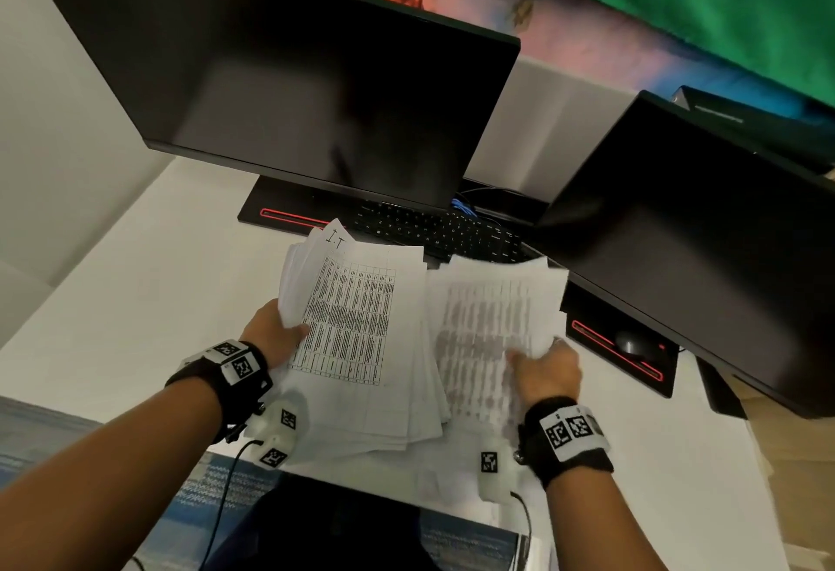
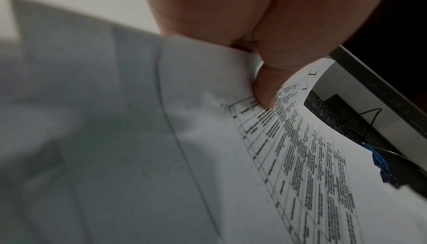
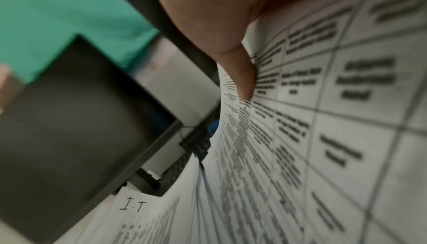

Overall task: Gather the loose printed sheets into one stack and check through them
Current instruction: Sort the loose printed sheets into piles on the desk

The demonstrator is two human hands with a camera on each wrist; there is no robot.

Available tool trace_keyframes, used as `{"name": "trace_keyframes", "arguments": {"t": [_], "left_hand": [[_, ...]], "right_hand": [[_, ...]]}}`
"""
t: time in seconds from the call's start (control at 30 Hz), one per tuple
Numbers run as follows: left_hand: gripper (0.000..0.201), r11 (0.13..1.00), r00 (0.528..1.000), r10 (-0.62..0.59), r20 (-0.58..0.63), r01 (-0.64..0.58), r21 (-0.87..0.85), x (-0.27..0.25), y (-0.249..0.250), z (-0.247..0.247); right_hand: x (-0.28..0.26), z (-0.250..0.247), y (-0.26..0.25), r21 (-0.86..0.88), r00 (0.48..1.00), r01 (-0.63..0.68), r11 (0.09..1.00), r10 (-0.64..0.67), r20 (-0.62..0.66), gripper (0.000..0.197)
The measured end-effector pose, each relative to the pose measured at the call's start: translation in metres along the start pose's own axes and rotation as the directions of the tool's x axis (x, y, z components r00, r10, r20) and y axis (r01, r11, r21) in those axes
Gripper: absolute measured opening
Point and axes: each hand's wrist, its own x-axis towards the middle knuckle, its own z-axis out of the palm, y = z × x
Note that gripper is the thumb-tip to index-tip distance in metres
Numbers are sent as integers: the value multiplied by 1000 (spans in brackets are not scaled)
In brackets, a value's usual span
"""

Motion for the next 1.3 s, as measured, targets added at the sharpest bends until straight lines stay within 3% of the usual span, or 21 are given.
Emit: {"name": "trace_keyframes", "arguments": {"t": [0.1,0.17,0.23,0.33,0.43,0.53,0.6,0.63,0.7,0.8,0.93,1.07,1.1,1.13,1.2,1.23,1.3], "left_hand": [[32,1000,1000,14,7,-14,10,-1,2,-1],[33,1000,1000,17,10,-17,18,-3,4,-2],[32,999,999,33,9,-33,-17,-8,7,-2],[40,994,996,82,20,-80,-71,-13,8,3],[39,979,995,49,92,-29,-201,-9,2,4],[105,883,981,-91,169,158,-442,8,-15,5],[114,834,978,-137,160,201,-514,12,-14,11],[108,830,974,-168,152,223,-511,15,-14,15],[76,887,980,-169,105,198,-417,-3,10,15],[44,978,997,-78,-13,74,-195,-9,16,20],[40,944,998,52,-34,-60,-325,-14,8,-7],[30,821,973,216,-85,-228,-524,-42,29,-57],[29,794,964,247,-101,-261,-549,-52,42,-69],[29,778,947,291,-135,-316,-543,-59,52,-79],[32,761,912,337,-235,-411,-503,-73,72,-93],[26,745,885,367,-287,-464,-478,-76,77,-99],[18,713,815,448,-367,-574,-403,-78,79,-107]], "right_hand": [[-11,-39,-42,-43,954,269,962,-272,-123,31],[-23,-66,-70,53,908,409,911,-401,-118,31],[-33,-81,-90,220,890,455,863,-450,-72,31],[-33,-60,-95,417,912,339,843,-404,75,31],[-17,-2,-79,397,939,156,904,-261,226,37],[7,51,-57,189,953,107,976,-154,260,58],[14,81,-41,-76,946,124,989,-95,310,74],[13,96,-33,-167,924,166,972,-94,370,78],[3,119,-25,-216,865,260,941,-127,486,79],[-2,132,-18,-160,877,245,956,-148,458,81],[3,122,-14,-14,899,257,966,-234,370,109],[-2,94,-52,356,847,132,925,-292,443,122],[-6,86,-66,435,840,108,894,-316,442,117],[-9,79,-78,488,833,142,861,-371,411,100],[-23,63,-100,545,834,262,796,-471,288,51],[-31,55,-108,587,831,294,754,-505,233,39],[-40,44,-117,691,804,327,645,-574,155,40]]}}
